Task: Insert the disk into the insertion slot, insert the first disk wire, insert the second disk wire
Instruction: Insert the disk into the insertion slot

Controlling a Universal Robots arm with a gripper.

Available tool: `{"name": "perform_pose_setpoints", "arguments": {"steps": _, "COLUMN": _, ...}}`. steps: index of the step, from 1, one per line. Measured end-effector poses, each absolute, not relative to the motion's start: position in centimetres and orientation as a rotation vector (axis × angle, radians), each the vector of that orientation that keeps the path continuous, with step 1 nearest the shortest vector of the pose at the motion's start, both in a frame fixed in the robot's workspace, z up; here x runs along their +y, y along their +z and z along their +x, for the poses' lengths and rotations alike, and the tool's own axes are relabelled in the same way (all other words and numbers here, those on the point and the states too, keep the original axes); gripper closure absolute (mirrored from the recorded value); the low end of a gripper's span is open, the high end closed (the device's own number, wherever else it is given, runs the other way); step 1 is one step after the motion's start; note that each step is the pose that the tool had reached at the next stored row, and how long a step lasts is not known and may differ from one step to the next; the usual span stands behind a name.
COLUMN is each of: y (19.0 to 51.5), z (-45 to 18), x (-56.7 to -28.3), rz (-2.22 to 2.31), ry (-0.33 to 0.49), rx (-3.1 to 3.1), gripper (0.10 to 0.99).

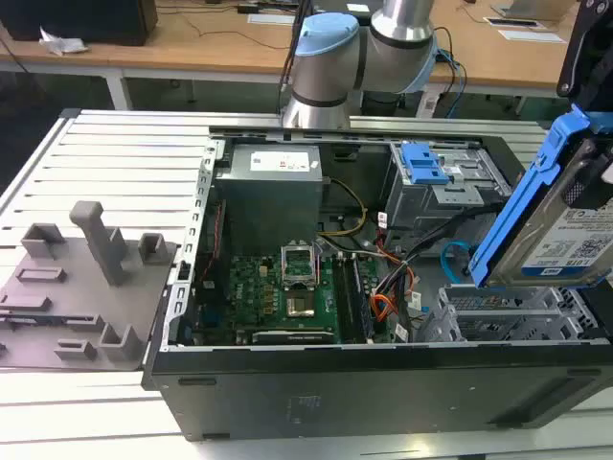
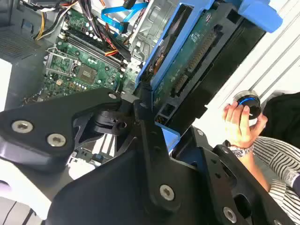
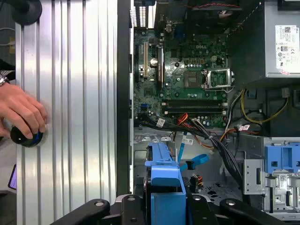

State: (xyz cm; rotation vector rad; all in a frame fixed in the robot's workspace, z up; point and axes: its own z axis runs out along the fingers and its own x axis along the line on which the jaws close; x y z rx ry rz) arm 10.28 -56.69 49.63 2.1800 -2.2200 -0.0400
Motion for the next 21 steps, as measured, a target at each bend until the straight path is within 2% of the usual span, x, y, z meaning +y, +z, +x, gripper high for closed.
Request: {"name": "perform_pose_setpoints", "arguments": {"steps": 21, "y": 46.4, "z": 10.3, "x": -56.7, "rz": 2.180, "ry": -0.040, "rx": -2.220, "gripper": 0.722}}
